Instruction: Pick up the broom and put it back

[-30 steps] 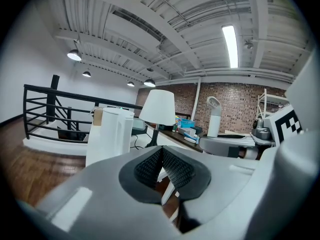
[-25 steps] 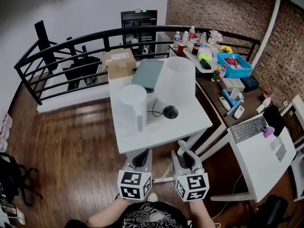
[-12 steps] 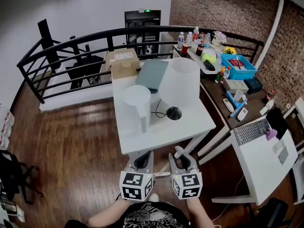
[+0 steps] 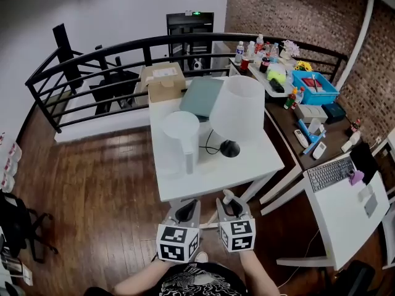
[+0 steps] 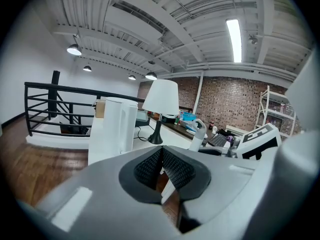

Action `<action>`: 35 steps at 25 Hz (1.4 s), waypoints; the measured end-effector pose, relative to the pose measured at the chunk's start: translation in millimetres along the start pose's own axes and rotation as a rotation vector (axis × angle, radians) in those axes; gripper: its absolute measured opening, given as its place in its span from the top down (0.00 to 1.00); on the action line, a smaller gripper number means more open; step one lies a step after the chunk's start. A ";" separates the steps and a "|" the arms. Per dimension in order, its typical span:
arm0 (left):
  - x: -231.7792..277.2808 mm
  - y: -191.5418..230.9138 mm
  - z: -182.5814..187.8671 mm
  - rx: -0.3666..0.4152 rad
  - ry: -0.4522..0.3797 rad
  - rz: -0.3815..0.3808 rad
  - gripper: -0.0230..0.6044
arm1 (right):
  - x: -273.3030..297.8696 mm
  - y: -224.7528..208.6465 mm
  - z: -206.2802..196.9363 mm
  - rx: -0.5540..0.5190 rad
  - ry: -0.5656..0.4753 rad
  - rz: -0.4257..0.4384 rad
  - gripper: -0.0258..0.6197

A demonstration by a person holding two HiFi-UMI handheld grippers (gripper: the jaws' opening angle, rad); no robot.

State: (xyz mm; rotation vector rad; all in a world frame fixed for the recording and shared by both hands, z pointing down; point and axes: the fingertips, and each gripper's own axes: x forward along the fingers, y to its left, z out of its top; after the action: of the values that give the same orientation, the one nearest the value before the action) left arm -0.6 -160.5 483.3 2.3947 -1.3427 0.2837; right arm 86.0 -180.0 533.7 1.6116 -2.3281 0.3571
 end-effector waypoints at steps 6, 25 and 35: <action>3.2 4.7 -5.6 -0.011 0.017 0.012 0.96 | 20.2 -2.1 -21.7 0.002 0.050 0.007 0.81; 11.2 21.6 -7.7 -0.015 0.027 0.058 0.96 | 72.0 -7.9 -30.8 -0.002 0.055 0.032 0.80; 19.6 26.8 -5.3 -0.027 0.024 0.074 0.96 | 98.1 -11.4 -26.7 -0.040 0.083 0.053 0.80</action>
State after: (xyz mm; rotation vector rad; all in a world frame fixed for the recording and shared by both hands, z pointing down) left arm -13.1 -186.2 501.1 2.3158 -1.4177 0.3119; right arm 66.4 -259.4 595.2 1.4906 -2.3043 0.3789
